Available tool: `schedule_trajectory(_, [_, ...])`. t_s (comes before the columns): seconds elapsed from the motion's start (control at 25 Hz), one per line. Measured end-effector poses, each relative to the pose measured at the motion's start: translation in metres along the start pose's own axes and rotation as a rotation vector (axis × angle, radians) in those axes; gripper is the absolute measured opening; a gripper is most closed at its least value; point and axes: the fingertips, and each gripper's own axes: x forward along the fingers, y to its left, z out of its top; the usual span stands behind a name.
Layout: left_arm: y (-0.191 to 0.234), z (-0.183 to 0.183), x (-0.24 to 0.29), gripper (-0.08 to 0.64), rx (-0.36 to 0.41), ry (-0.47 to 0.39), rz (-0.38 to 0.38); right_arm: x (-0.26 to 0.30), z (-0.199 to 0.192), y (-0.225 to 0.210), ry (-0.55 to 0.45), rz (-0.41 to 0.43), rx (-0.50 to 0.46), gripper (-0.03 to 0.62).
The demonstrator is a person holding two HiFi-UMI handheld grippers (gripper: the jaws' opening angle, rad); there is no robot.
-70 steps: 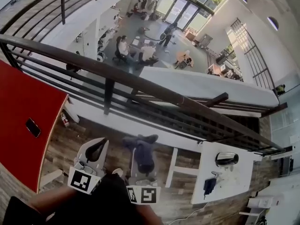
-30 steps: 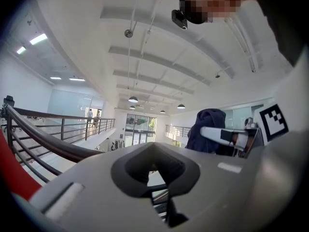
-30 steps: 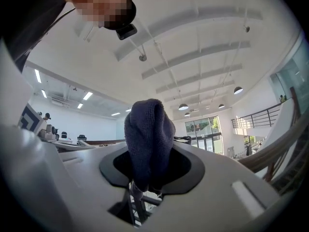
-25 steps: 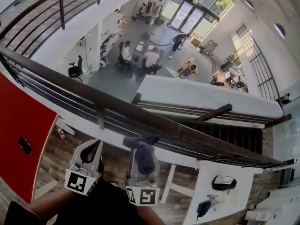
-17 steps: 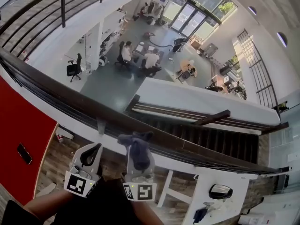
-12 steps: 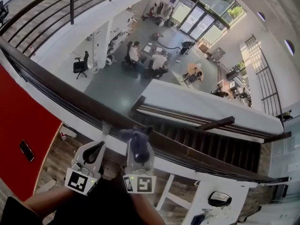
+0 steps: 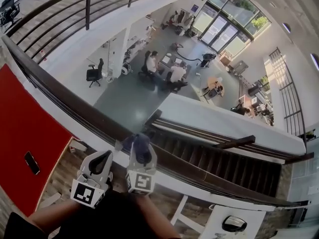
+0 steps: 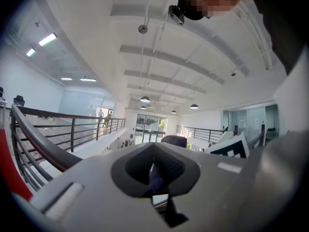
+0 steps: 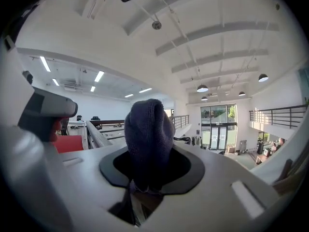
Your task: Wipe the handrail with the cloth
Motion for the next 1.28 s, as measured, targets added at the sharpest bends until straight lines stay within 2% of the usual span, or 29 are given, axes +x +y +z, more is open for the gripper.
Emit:
schedule_trajectory(0.16, [0.007, -0.011, 0.004, 0.000, -0.014, 0.034, 0.010, 0.013, -0.023, 0.005, 0.104, -0.007, -0.018, 0.120])
schedule_trajectory(0.32, [0.001, -0.014, 0.003, 0.000, 0.003, 0.037, -0.022, 0.015, -0.041, -0.002, 0.158, -0.042, -0.035, 0.120])
schedule_trajectory(0.52, [0.003, -0.005, 0.008, 0.000, 0.006, 0.055, -0.032, 0.011, -0.034, -0.006, 0.182, -0.074, -0.039, 0.120])
schedule_trajectory(0.84, [0.001, -0.011, 0.010, 0.000, 0.000, 0.083, -0.041, 0.000, -0.044, -0.027, 0.205, -0.138, -0.033, 0.120])
schedule_trajectory(1.28, [-0.026, -0.010, 0.011, 0.000, -0.019, 0.086, -0.062, -0.026, -0.041, -0.067, 0.203, -0.192, -0.032, 0.120])
